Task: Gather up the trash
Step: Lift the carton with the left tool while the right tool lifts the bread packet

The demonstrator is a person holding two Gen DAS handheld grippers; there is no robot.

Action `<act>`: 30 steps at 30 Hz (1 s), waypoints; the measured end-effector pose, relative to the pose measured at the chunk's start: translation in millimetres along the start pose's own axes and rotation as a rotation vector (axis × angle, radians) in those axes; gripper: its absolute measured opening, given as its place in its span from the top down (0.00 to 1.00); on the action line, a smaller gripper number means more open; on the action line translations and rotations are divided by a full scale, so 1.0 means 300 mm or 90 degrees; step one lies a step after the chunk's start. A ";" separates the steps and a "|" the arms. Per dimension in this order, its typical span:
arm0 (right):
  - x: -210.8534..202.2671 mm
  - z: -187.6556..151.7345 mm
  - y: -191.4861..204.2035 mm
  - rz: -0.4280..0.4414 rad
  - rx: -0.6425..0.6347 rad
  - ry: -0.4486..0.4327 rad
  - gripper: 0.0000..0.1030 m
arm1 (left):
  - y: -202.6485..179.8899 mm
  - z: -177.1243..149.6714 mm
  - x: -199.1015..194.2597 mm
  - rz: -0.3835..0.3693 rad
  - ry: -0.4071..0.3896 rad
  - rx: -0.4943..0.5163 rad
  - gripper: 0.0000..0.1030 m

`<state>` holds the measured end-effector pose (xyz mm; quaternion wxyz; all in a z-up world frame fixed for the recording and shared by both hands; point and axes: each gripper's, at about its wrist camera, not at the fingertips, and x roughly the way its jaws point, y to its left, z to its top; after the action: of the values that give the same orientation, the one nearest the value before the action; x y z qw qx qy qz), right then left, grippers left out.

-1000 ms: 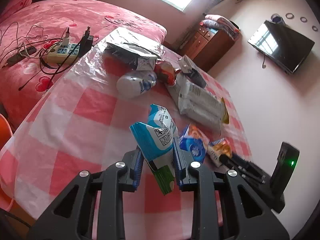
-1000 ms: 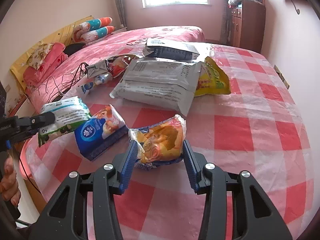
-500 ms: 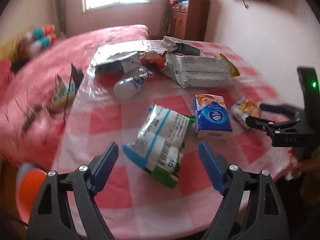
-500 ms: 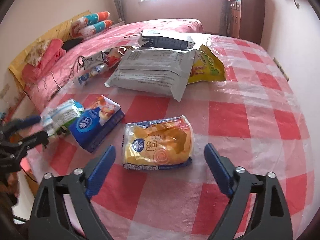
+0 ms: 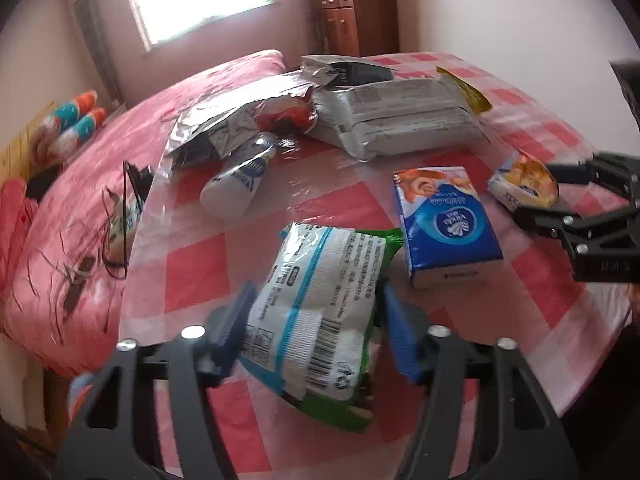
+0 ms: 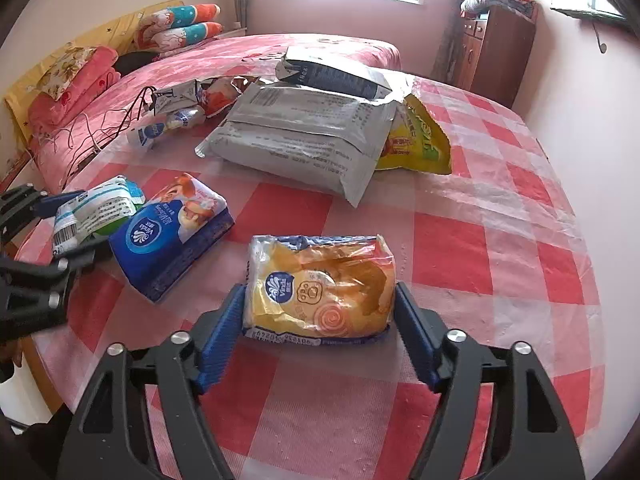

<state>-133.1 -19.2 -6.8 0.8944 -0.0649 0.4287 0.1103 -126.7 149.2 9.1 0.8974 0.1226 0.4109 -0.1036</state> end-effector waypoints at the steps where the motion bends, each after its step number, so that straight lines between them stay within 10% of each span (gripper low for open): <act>1: -0.005 -0.002 0.001 0.002 -0.002 -0.003 0.36 | 0.007 -0.001 0.000 -0.006 -0.001 -0.019 0.44; 21: -0.111 0.035 -0.017 0.046 0.053 -0.038 0.48 | 0.154 -0.091 -0.125 -0.067 -0.044 -0.229 0.56; 30: -0.179 0.139 0.137 0.134 0.016 -0.062 0.48 | 0.305 -0.148 -0.258 -0.024 -0.097 -0.311 0.56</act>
<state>-144.9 21.8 60.2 0.8983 -0.0025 0.3906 0.2013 -181.7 256.0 52.5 0.9267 -0.1136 0.3571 -0.0271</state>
